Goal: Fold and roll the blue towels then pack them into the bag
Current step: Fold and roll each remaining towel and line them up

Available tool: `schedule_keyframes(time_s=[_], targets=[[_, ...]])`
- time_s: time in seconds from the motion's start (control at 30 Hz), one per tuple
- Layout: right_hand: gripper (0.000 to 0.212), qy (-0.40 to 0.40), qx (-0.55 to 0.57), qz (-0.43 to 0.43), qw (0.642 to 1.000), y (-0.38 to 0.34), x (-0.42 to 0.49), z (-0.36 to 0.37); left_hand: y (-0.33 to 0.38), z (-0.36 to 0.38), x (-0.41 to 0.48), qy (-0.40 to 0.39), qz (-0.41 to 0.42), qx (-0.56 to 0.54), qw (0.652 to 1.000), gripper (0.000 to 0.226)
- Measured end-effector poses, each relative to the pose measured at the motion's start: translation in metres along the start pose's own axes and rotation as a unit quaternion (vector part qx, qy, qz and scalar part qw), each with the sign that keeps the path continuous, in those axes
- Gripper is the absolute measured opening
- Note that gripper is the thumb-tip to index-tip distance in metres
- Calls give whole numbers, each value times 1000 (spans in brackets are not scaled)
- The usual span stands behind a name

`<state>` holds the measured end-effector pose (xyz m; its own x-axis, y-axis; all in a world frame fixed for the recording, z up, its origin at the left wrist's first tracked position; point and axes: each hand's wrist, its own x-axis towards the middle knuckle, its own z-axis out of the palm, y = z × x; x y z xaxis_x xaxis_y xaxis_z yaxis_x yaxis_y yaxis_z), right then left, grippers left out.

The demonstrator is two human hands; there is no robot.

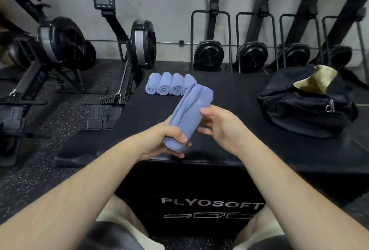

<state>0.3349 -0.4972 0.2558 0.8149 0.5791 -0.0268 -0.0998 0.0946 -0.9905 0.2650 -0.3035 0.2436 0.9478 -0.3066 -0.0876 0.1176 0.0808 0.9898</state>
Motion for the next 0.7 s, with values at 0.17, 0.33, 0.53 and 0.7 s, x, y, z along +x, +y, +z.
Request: schedule_keyframes(time_s=[0.17, 0.33, 0.53, 0.7], targets=[[17, 106, -43, -46, 992, -6, 7, 3, -4, 4, 19, 102, 56, 45, 992, 76], [52, 243, -88, -44, 965, -5, 26, 13, -5, 19, 42, 167, 115, 203, 958, 65], [27, 194, -113, -61, 973, 9, 29, 9, -3, 9, 79, 227, 58, -76, 969, 37], [48, 219, -103, -48, 969, 39, 41, 19, -10, 3, 115, 273, 15, -116, 955, 35]])
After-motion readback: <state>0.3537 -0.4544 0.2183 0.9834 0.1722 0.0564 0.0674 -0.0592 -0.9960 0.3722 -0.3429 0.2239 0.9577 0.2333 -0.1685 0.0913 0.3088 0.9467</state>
